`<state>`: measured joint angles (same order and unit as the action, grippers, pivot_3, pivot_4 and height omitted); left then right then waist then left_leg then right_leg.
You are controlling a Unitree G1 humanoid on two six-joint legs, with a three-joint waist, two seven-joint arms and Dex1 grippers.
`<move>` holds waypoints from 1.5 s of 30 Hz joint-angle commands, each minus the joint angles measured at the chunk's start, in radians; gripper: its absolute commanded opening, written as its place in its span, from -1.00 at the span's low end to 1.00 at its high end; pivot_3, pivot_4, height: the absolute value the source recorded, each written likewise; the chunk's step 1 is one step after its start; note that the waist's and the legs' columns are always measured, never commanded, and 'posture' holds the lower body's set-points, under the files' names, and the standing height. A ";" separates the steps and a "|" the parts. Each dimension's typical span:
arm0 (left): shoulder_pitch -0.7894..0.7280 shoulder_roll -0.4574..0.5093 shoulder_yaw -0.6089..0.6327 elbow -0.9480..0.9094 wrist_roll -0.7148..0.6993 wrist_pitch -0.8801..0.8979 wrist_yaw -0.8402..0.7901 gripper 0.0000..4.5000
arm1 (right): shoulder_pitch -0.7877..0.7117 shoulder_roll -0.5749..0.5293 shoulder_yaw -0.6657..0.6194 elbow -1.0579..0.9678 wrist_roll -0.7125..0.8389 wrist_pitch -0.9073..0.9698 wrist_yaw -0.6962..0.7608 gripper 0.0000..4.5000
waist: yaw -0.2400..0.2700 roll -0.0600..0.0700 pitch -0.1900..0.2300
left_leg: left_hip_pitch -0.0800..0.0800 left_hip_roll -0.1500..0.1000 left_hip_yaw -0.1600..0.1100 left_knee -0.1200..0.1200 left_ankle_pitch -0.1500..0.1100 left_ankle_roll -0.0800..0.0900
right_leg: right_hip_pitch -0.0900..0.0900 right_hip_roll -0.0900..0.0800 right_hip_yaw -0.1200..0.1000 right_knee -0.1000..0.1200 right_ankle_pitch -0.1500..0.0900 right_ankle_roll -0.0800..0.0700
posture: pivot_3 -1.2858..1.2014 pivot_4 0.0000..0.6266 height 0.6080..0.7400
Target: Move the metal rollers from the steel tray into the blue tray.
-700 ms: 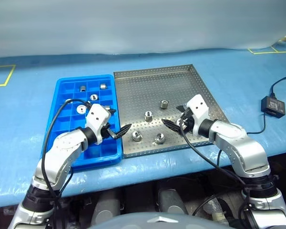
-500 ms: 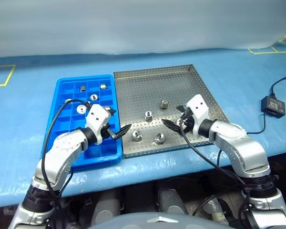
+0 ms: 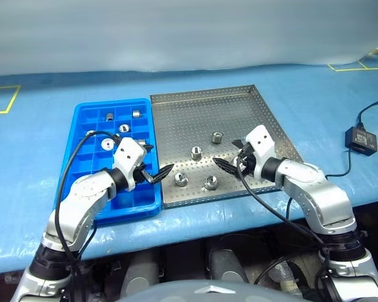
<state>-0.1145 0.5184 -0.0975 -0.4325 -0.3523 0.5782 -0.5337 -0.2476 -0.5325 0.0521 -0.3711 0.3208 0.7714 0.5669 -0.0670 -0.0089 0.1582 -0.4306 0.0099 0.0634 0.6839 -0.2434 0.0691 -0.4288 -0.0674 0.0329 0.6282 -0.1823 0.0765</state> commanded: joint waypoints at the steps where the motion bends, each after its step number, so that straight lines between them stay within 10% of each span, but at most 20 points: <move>1: -0.012 0.007 0.010 -0.041 0.006 -0.007 -0.008 1.00 | -0.003 0.003 -0.009 -0.033 0.003 -0.021 -0.003 0.99 | 0.000 0.000 0.000 | 0.000 0.000 0.000 0.000 0.000 0.000 | 0.000 0.000 0.000 0.000 0.000 0.000 | -0.05 -0.52 1.00; 26: -0.071 0.028 -0.005 -0.025 -0.001 0.007 -0.068 1.00 | 0.063 -0.010 0.026 -0.102 -0.016 -0.056 0.011 0.99 | -0.001 0.000 0.000 | -0.001 0.000 0.000 0.000 0.000 0.000 | 0.000 0.000 0.000 0.000 0.000 0.000 | -0.10 -0.52 1.00; 45: -0.373 0.143 -0.293 0.265 0.181 -0.034 -0.398 1.00 | 0.219 0.031 0.029 -0.282 -0.023 -0.062 -0.094 0.99 | -0.084 -0.001 0.000 | -0.001 0.000 -0.001 0.000 0.000 0.000 | 0.000 0.000 -0.001 -0.001 -0.001 0.000 | -0.22 -0.52 1.00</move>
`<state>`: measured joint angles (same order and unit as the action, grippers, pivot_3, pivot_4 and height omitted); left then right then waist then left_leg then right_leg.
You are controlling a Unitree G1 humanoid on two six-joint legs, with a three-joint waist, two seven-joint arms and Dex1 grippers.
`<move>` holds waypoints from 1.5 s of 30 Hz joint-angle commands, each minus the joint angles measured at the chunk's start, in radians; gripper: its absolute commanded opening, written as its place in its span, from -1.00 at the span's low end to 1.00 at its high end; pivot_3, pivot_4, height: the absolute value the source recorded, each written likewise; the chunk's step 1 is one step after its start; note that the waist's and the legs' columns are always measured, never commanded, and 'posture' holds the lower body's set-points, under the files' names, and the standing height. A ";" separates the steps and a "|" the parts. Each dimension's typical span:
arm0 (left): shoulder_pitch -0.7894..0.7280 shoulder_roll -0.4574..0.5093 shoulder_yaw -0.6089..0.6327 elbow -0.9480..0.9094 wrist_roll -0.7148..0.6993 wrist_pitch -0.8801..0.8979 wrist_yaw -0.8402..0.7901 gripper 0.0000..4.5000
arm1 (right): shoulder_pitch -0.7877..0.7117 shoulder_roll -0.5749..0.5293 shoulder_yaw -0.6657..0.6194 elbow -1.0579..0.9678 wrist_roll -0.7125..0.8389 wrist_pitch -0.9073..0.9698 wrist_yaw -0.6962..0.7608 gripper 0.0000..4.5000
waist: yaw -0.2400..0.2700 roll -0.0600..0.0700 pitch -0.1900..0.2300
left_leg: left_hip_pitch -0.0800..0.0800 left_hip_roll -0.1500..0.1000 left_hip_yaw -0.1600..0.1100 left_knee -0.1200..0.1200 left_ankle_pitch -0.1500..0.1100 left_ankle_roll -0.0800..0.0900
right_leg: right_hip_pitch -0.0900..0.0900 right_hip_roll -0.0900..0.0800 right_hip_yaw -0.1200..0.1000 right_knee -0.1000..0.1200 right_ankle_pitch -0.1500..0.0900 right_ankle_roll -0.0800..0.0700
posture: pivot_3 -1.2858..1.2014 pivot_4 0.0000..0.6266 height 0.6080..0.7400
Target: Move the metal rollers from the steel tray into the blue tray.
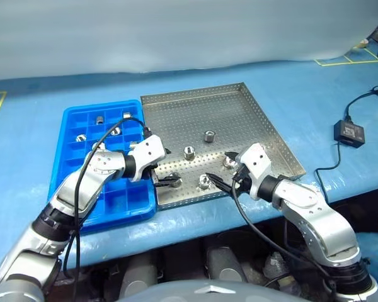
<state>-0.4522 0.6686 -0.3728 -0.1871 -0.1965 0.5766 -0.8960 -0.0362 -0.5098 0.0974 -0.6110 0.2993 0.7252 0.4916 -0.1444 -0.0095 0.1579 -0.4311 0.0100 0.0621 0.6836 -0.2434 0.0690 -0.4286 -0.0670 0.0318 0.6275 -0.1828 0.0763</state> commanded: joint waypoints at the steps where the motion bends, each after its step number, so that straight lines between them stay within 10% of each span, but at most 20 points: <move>1: -0.043 -0.011 -0.025 0.031 0.031 -0.034 -0.045 1.00 | 0.010 0.011 -0.018 -0.043 -0.002 -0.017 -0.023 0.99 | -0.011 0.000 0.000 | 0.000 0.000 0.000 0.000 0.000 0.000 | 0.000 0.000 0.000 0.000 0.000 0.000 | -0.23 -0.52 1.00; 12: -0.084 0.005 -0.106 0.110 0.146 -0.021 -0.121 1.00 | -0.026 0.034 0.006 -0.036 -0.016 -0.047 -0.038 0.99 | -0.068 0.000 0.000 | 0.000 0.000 -0.001 0.000 0.000 0.000 | 0.000 0.000 0.000 0.001 0.000 0.000 | -0.22 -0.52 1.00; 17: -0.076 0.020 -0.123 0.095 0.180 -0.019 -0.148 0.44 | -0.044 0.045 0.023 -0.031 -0.024 -0.061 -0.034 1.00 | -0.084 0.000 0.000 | 0.001 0.000 -0.001 0.000 0.000 0.000 | 0.000 0.000 0.000 0.001 0.000 0.000 | -0.21 -0.52 1.00; 31: -0.025 0.037 -0.116 0.065 0.218 0.006 -0.158 0.44 | -0.098 0.046 0.049 0.001 -0.036 -0.074 -0.027 1.00 | -0.098 0.000 0.000 | 0.002 0.001 -0.001 -0.001 0.000 0.000 | 0.000 0.002 0.003 0.002 0.000 0.000 | -0.18 -0.52 1.00; 36: -0.005 0.048 -0.121 0.050 0.228 0.014 -0.156 -0.24 | -0.115 0.051 0.052 0.019 -0.039 -0.076 -0.023 1.00 | -0.098 0.000 0.000 | 0.004 0.003 -0.001 -0.001 0.000 0.000 | 0.000 0.005 0.005 0.003 0.000 0.000 | -0.17 -0.52 1.00; 45: 0.002 0.018 -0.077 0.036 0.202 0.033 -0.137 -0.24 | -0.139 0.050 0.050 0.052 -0.048 -0.085 -0.017 1.00 | -0.093 0.000 -0.001 | 0.005 0.003 -0.001 -0.001 0.001 -0.001 | 0.001 0.005 0.006 0.003 0.000 0.001 | -0.16 -0.52 1.00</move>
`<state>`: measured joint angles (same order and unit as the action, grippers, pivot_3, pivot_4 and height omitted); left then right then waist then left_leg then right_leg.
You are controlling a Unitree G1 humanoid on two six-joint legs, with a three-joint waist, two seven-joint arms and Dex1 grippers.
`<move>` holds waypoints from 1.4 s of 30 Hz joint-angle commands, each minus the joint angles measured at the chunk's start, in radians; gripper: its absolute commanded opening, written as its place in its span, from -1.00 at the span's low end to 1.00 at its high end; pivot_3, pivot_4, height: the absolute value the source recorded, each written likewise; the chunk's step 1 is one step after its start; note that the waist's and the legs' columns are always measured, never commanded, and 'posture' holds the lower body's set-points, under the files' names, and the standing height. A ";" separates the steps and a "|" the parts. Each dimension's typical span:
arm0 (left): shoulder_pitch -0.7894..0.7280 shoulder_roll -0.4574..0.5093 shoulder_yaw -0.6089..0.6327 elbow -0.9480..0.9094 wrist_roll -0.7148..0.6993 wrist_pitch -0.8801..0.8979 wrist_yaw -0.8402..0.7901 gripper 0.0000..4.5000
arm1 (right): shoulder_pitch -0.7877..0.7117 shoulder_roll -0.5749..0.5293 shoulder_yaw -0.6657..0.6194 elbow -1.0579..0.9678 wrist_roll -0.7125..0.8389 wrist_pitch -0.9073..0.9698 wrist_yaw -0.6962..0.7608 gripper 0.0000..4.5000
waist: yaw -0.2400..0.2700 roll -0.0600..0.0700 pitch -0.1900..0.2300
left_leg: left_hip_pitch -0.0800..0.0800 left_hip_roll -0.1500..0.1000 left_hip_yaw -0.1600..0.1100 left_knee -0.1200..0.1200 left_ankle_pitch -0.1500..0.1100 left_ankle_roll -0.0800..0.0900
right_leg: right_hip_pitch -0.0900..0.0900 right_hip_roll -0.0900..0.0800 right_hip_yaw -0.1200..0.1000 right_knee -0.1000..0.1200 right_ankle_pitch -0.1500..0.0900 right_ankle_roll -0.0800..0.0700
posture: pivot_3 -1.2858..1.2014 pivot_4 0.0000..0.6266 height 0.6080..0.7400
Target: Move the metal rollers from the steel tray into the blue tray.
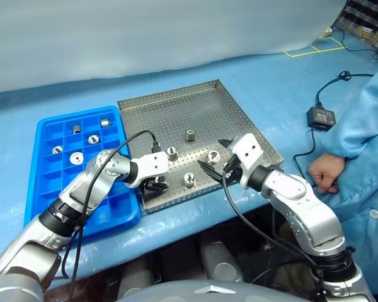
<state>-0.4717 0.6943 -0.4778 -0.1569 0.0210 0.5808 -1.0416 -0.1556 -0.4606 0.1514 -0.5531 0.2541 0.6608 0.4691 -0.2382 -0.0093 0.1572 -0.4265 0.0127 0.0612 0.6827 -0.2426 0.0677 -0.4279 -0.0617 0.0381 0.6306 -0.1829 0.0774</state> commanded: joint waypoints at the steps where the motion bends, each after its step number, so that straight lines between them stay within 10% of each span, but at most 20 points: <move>1: 0.021 -0.019 0.043 0.002 -0.032 0.037 0.010 -0.24 | -0.022 0.002 -0.003 -0.004 -0.004 -0.021 0.007 1.00 | 0.003 0.000 0.000 | 0.000 0.000 0.000 0.000 0.000 0.000 | 0.000 0.000 0.000 0.000 0.000 0.000 | -0.16 -0.52 1.00; 9: 0.054 -0.088 0.274 -0.120 -0.258 0.170 0.048 -0.24 | -0.033 0.007 0.000 0.017 -0.009 -0.026 0.019 1.00 | 0.025 0.000 0.000 | -0.002 -0.001 0.000 0.000 0.000 0.000 | -0.001 -0.001 0.001 0.000 0.001 0.001 | -0.12 -0.52 1.00; 25: 0.268 -0.101 0.739 -0.344 -0.138 0.351 0.599 -0.24 | -0.110 0.083 0.111 0.057 0.038 0.006 0.092 1.00 | 0.177 -0.002 0.000 | -0.002 -0.001 0.000 0.000 0.000 -0.001 | -0.002 -0.001 -0.001 0.000 0.001 0.000 | 0.03 -0.52 1.00; 41: 0.302 -0.165 0.655 -0.162 -0.041 0.250 0.788 -0.24 | -0.120 0.110 0.077 0.019 0.084 0.041 0.066 1.00 | 0.228 -0.007 -0.003 | -0.002 0.000 -0.009 -0.001 0.004 -0.008 | -0.001 -0.005 -0.018 -0.003 0.002 -0.008 | 0.04 -0.52 1.00; 42: 0.301 -0.171 0.652 -0.158 -0.038 0.236 0.795 0.07 | -0.123 0.111 0.078 0.018 0.084 0.043 0.064 1.00 | 0.228 -0.007 -0.003 | -0.002 0.000 -0.010 -0.001 0.004 -0.008 | -0.001 -0.005 -0.019 -0.003 0.002 -0.009 | 0.04 -0.52 1.00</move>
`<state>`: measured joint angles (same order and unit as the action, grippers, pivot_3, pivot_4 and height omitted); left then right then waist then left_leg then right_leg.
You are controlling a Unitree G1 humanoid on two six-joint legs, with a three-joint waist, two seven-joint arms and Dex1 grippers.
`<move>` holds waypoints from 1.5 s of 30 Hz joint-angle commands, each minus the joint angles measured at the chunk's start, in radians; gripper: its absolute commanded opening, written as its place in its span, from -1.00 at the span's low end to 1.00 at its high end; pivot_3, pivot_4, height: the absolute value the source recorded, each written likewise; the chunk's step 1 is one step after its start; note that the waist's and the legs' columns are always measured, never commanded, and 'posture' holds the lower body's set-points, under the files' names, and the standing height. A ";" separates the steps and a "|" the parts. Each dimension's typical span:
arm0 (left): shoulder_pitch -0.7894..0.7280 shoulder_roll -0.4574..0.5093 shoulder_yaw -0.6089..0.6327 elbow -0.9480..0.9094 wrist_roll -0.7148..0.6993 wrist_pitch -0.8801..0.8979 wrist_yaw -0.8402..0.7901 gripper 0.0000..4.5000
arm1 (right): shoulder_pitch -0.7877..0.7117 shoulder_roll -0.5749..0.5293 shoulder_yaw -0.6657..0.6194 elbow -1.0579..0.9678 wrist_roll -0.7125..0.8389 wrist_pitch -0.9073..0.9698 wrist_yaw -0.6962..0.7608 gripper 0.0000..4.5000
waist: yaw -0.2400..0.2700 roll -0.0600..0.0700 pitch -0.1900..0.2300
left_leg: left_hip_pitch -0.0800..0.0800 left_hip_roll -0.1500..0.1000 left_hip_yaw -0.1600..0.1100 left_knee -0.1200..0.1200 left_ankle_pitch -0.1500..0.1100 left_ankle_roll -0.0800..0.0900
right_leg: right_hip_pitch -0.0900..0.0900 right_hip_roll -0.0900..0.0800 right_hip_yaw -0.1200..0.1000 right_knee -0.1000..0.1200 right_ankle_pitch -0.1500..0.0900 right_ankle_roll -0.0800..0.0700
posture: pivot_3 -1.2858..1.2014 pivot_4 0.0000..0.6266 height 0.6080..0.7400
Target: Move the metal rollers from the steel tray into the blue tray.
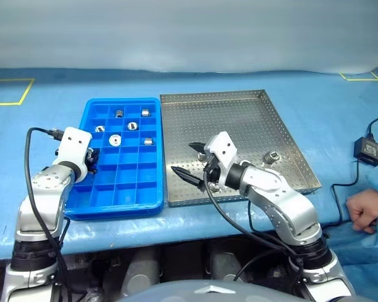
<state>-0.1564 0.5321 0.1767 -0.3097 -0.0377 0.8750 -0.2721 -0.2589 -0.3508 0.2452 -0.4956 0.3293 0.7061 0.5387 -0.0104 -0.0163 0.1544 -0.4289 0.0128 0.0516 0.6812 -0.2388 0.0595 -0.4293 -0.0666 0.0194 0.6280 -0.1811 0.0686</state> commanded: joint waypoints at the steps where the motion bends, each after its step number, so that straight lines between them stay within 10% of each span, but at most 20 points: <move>1: -0.015 -0.015 -0.004 -0.005 0.026 -0.067 0.038 0.20 | -0.023 0.003 -0.014 -0.041 0.009 0.001 -0.008 1.00 | 0.000 0.000 0.000 | -0.001 0.000 -0.001 0.000 0.000 0.000 | 0.000 0.000 -0.001 0.000 0.000 -0.001 | 0.04 -0.52 1.00; 5: -0.014 -0.025 -0.026 -0.033 0.053 -0.082 0.064 0.79 | -0.023 0.000 -0.007 -0.051 0.007 0.004 -0.009 1.00 | 0.000 0.000 0.000 | -0.001 0.000 -0.001 0.000 0.001 -0.001 | 0.001 0.000 -0.001 0.000 0.000 -0.001 | 0.03 -0.52 1.00; 16: -0.146 -0.041 -0.234 -0.240 -0.275 -0.127 -0.343 0.79 | 0.043 -0.119 -0.054 -0.166 -0.034 0.123 -0.074 1.00 | -0.010 0.001 -0.001 | -0.003 -0.002 -0.003 0.000 0.001 -0.001 | 0.001 -0.007 -0.005 -0.001 0.000 -0.001 | -0.04 -0.52 1.00; 25: -0.315 -0.017 -0.539 0.012 -0.197 -0.220 -0.540 0.79 | 0.171 -0.204 -0.118 -0.254 -0.072 0.223 -0.141 1.00 | -0.049 0.001 -0.001 | -0.003 -0.002 -0.002 0.000 0.002 0.001 | 0.003 0.000 -0.003 0.000 -0.001 -0.001 | -0.12 -0.52 1.00; 45: -0.419 -0.193 -0.702 0.374 -0.050 -0.327 -0.613 0.79 | 0.242 -0.217 -0.157 -0.318 -0.071 0.264 -0.180 1.00 | -0.126 0.001 -0.001 | -0.003 0.000 -0.002 0.000 0.002 0.001 | 0.002 0.001 -0.001 0.000 -0.002 0.002 | -0.20 -0.52 1.00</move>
<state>-0.5586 0.3532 -0.5294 0.0640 -0.0956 0.5661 -0.8881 -0.0147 -0.5708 0.1078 -0.7765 0.2593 0.9742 0.3663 -0.1366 -0.0149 0.1531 -0.4320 0.0124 0.0497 0.6816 -0.2372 0.0607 -0.4270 -0.0656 0.0181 0.6284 -0.1835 0.0704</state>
